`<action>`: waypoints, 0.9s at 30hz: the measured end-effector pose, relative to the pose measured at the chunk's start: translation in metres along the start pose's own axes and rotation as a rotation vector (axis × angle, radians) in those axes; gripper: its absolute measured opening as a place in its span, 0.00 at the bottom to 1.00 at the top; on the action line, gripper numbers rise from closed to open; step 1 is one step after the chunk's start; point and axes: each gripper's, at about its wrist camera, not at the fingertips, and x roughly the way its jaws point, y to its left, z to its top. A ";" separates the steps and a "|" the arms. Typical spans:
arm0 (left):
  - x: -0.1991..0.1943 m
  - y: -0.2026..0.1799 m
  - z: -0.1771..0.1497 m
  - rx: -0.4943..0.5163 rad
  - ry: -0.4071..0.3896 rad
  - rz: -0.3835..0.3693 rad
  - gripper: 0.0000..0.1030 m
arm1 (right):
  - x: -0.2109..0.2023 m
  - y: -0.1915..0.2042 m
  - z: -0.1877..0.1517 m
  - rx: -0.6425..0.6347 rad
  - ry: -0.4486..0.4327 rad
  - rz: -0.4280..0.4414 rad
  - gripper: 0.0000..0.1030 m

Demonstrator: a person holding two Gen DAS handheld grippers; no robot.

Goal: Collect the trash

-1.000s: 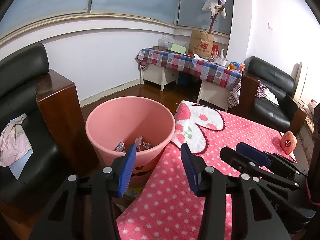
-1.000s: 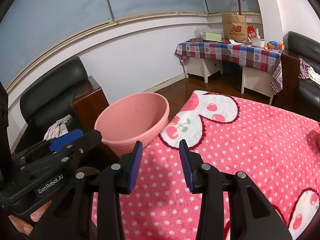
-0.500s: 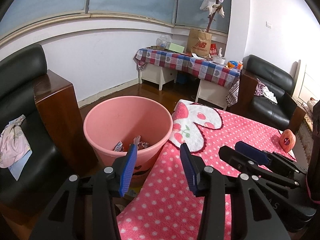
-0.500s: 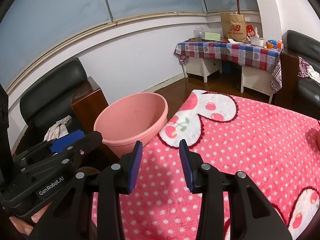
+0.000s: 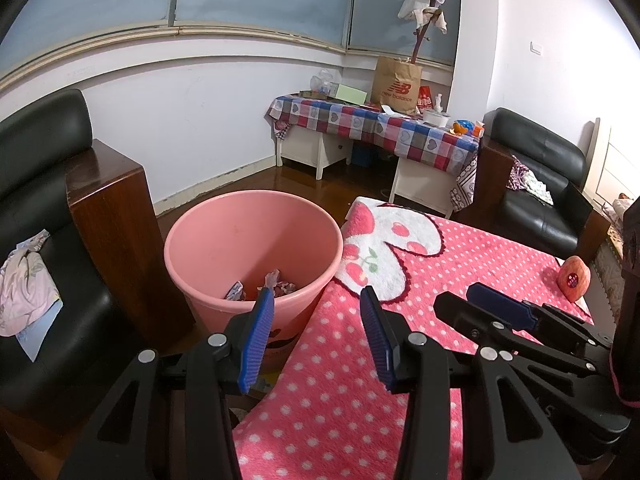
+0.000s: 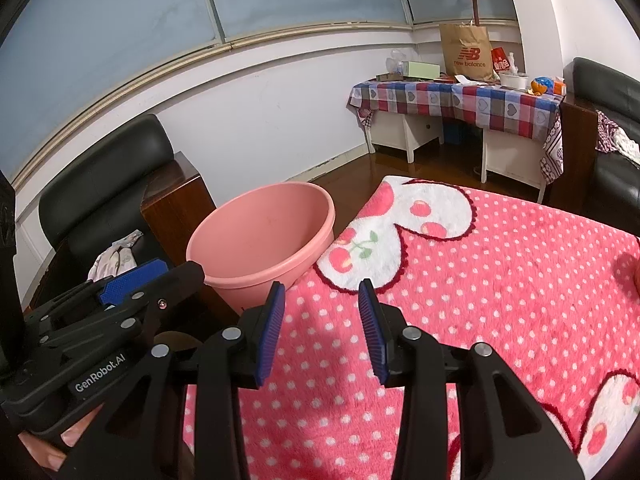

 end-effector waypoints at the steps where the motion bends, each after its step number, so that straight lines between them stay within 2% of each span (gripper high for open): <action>1: 0.000 0.000 0.000 0.000 0.000 0.000 0.43 | 0.000 0.000 0.000 0.000 0.000 0.000 0.38; 27: 0.003 -0.010 -0.007 0.010 0.006 -0.004 0.43 | 0.002 -0.005 -0.010 0.007 0.005 -0.001 0.38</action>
